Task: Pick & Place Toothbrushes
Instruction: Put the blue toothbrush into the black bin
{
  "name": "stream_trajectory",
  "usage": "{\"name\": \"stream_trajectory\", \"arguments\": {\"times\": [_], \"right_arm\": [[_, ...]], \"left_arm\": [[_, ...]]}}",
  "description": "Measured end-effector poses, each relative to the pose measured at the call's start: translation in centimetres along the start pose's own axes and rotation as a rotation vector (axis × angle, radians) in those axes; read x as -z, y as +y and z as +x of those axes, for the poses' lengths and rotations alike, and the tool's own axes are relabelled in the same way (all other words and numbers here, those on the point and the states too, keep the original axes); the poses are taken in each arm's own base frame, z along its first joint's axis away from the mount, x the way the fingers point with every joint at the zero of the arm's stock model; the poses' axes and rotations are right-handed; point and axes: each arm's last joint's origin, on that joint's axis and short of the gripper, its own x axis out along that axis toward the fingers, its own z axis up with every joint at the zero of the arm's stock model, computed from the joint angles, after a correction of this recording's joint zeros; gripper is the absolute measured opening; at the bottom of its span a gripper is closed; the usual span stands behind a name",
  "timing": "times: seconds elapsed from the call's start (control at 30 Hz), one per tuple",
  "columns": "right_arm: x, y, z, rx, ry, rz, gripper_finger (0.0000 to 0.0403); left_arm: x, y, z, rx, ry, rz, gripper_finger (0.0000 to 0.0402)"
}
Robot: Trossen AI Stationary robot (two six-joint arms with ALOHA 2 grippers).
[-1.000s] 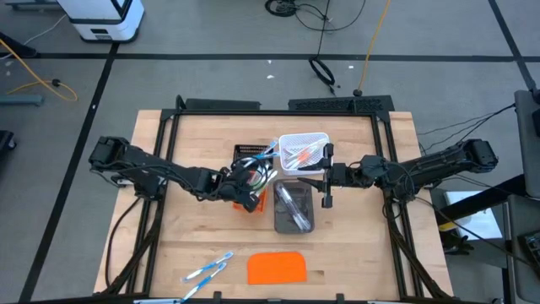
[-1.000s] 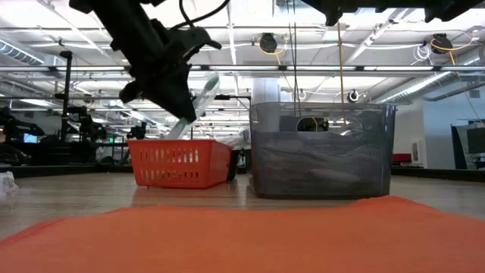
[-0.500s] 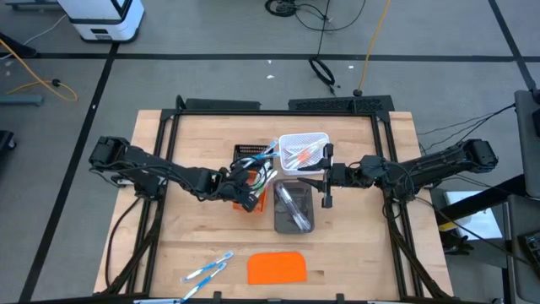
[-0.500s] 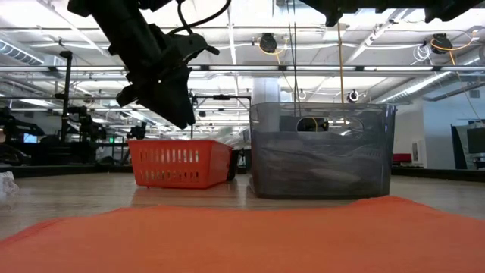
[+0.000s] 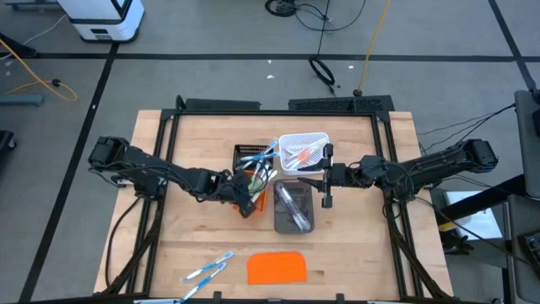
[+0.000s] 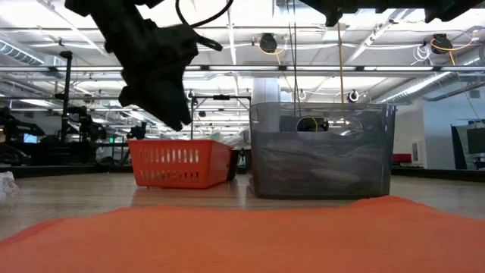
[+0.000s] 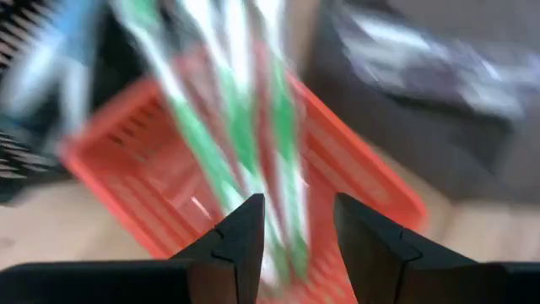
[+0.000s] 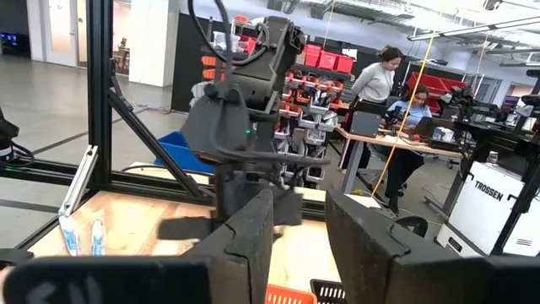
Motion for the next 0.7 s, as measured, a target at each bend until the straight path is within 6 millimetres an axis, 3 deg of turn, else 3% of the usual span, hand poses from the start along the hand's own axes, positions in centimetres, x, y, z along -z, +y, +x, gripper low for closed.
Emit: {"name": "stream_trajectory", "arguments": {"times": [0.33,0.7], "right_arm": [[0.0,0.0,0.0,0.0,0.0,0.0,0.01],[0.0,0.0,0.0,0.001,-0.004,0.0,0.0099]], "left_arm": [[3.1,-2.6,-2.3,0.225,0.192,0.184,0.0145],[8.4,-4.4,-4.8,0.209,0.408,0.113,0.0145]]}}
